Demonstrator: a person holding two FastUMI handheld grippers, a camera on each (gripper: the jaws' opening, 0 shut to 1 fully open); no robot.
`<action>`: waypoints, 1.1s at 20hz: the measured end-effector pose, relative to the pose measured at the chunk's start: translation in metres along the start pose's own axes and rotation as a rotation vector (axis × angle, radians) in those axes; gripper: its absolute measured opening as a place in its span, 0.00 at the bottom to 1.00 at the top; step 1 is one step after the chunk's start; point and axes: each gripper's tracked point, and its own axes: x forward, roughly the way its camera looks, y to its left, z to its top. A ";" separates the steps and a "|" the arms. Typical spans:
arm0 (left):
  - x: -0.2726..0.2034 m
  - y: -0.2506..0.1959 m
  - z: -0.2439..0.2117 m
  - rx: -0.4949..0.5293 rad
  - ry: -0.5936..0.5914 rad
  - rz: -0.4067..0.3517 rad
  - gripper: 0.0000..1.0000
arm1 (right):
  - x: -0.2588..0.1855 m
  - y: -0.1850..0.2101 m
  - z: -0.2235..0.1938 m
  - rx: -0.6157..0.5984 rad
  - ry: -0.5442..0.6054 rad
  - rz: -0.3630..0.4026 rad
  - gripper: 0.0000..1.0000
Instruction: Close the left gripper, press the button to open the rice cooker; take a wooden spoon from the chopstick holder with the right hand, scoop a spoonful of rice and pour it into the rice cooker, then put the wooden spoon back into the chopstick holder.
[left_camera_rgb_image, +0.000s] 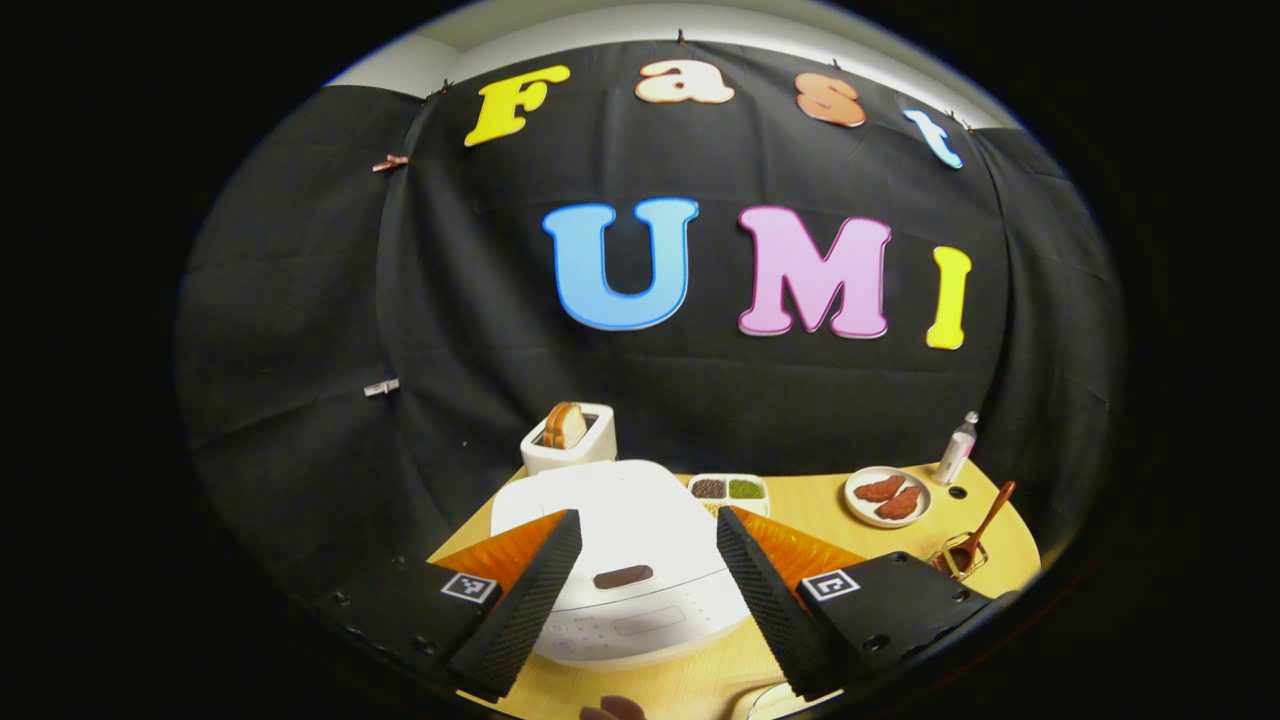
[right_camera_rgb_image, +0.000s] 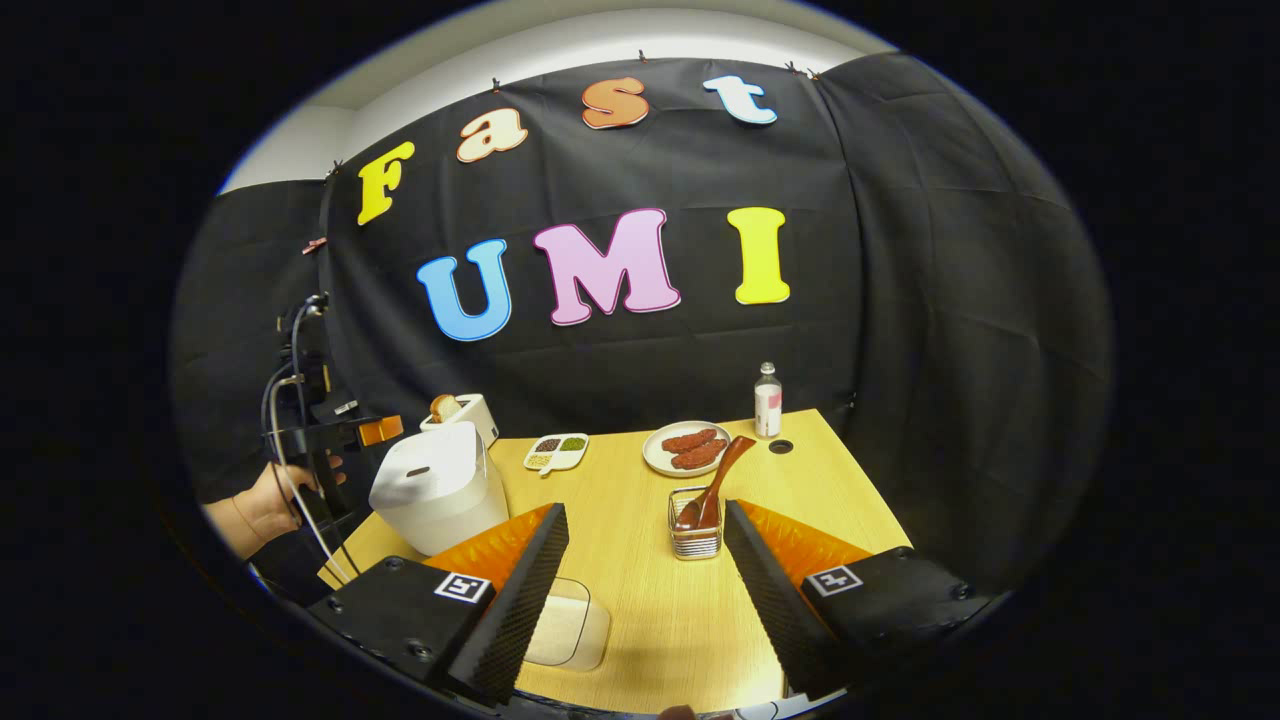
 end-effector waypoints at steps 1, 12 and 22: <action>-0.011 -0.005 0.008 0.001 -0.027 -0.021 0.95 | 0.002 0.001 0.005 -0.003 -0.010 0.004 0.98; -0.125 -0.046 0.054 -0.005 -0.204 -0.139 0.95 | 0.002 0.012 0.080 -0.108 -0.216 -0.022 0.98; -0.167 -0.050 0.059 -0.034 -0.253 -0.159 0.95 | -0.019 0.024 0.104 -0.173 -0.316 -0.021 0.98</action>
